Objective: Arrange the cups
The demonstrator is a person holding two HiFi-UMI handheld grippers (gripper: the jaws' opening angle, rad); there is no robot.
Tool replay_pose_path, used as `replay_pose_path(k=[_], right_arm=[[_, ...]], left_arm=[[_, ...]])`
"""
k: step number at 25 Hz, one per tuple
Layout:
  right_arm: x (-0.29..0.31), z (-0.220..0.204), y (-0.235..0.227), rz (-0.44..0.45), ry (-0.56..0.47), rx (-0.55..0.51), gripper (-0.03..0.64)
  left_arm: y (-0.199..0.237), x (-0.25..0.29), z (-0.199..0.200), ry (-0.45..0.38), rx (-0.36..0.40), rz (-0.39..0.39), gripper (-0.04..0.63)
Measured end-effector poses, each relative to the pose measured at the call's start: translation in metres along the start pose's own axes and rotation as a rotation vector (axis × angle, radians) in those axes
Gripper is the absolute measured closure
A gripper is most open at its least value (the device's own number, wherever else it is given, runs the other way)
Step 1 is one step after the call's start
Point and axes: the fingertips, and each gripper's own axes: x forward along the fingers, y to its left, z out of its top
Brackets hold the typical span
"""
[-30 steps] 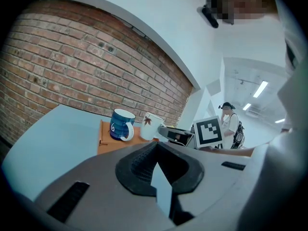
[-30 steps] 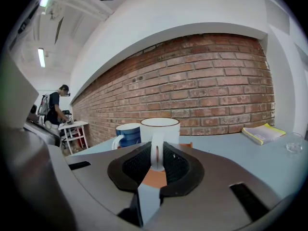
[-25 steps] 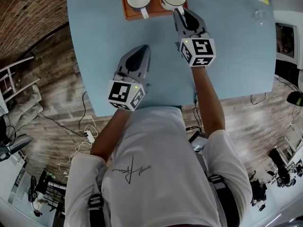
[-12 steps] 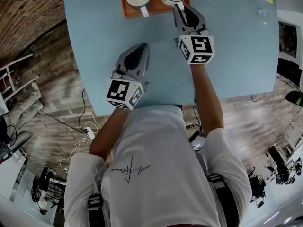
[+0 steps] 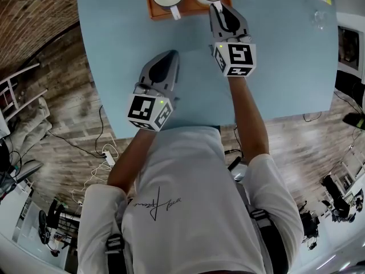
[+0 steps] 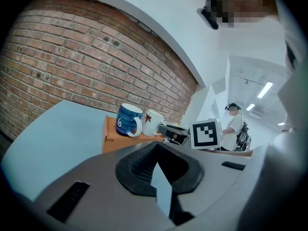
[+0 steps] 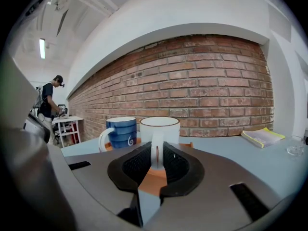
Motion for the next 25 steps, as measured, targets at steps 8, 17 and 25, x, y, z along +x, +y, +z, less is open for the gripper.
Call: replay_pose_path(k=[8, 17, 25], right_arm=[[0.002, -0.001, 0.001, -0.007, -0.003, 0.011, 0.551], [0.000, -0.008, -0.001, -0.007, 0.015, 0.025, 0.551], [-0.014, -0.007, -0.001, -0.011, 0.018, 0.026, 0.551]], left_arm=[[0.004, 0.001, 0.000, 0.004, -0.001, -0.006, 0.588], [0.006, -0.005, 0.000, 0.002, 0.007, 0.001, 0.588], [0.000, -0.008, 0.004, -0.010, 0.017, -0.011, 0.588]])
